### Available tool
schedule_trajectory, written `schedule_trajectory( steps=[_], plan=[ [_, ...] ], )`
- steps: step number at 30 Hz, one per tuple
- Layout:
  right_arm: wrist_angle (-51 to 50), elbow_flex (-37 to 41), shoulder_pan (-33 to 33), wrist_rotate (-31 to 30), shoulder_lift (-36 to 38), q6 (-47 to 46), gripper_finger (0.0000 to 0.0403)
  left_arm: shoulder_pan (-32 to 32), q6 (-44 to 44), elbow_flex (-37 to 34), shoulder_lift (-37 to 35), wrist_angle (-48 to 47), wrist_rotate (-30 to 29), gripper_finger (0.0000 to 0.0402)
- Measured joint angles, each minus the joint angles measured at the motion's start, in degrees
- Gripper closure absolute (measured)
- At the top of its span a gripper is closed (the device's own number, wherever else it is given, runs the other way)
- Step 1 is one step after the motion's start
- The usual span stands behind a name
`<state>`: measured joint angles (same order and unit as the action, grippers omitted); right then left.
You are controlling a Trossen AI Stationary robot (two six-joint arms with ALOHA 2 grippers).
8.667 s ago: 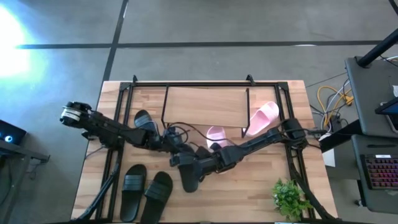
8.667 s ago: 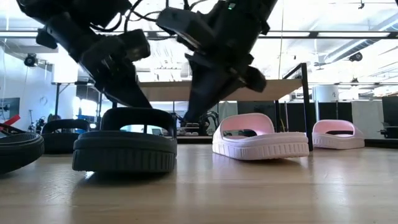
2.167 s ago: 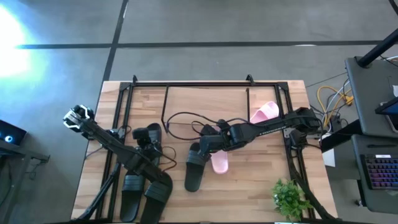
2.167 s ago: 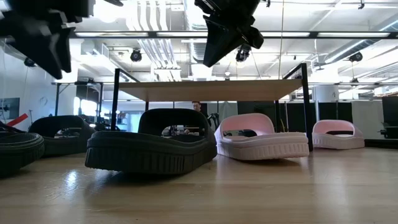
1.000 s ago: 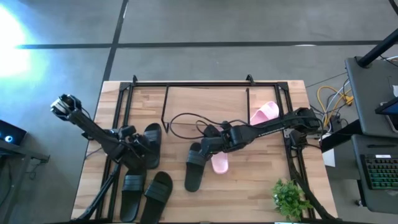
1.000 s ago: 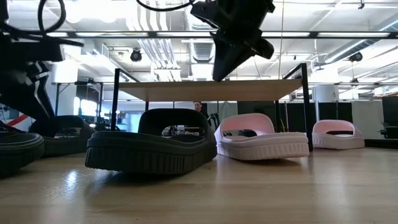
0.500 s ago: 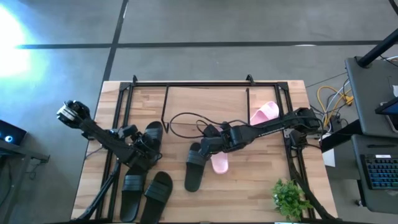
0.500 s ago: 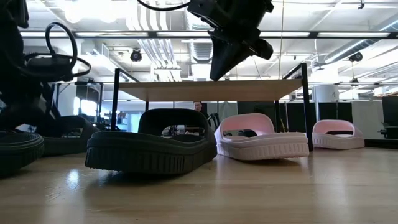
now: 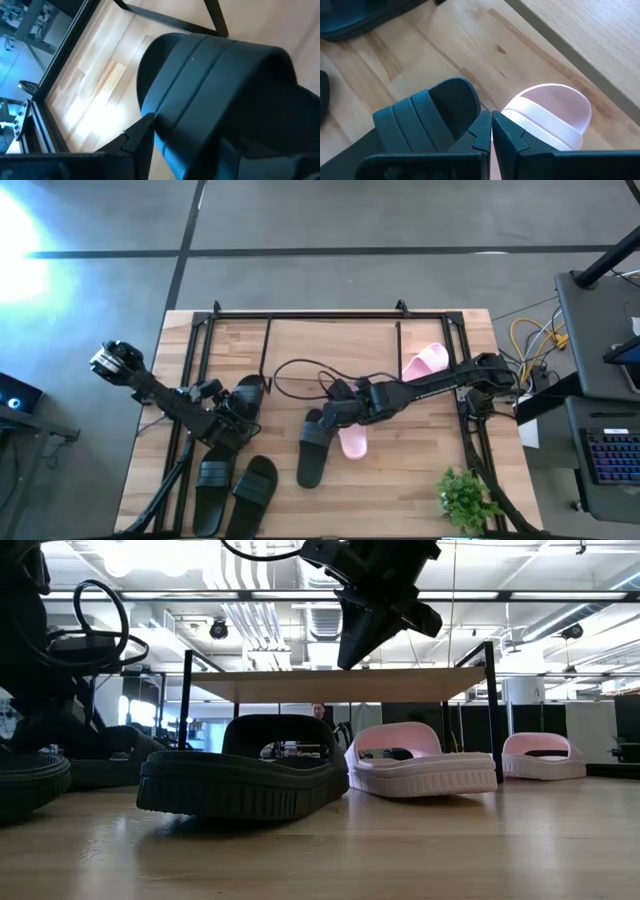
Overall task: Pick and place slides into the shelf
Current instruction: Put the black slides under the shelf
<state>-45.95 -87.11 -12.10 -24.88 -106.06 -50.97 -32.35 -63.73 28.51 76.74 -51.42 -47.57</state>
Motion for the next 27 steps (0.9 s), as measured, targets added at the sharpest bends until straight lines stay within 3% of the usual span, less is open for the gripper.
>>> schedule_trajectory(
  steps=[3, 11, 17, 23, 27],
  plan=[
    [0.0, 0.0, 0.0, 0.0, 0.0, -1.0, 0.0394, 0.4, 0.1, 0.0, 0.1, 0.0, -0.6, 0.0292],
    [-0.1, 0.0, 0.0, 0.0, 0.0, -1.6, 0.0394, 0.6, 0.2, 0.0, 0.0, -0.1, -2.2, 0.0394],
    [-0.1, 0.0, 0.0, 0.0, 0.0, -1.4, 0.0394, 0.6, 5.1, 2.4, -0.1, -1.5, 2.9, 0.04],
    [-0.1, 0.0, 0.0, 0.0, 0.0, -0.5, 0.0394, 0.6, 16.1, 12.4, -2.1, -10.8, 5.7, 0.0401],
    [-0.1, 0.0, 0.0, 0.0, 0.0, 0.9, 0.0394, 1.2, 23.4, 19.0, -3.9, -14.7, 13.8, 0.0401]
  ],
)
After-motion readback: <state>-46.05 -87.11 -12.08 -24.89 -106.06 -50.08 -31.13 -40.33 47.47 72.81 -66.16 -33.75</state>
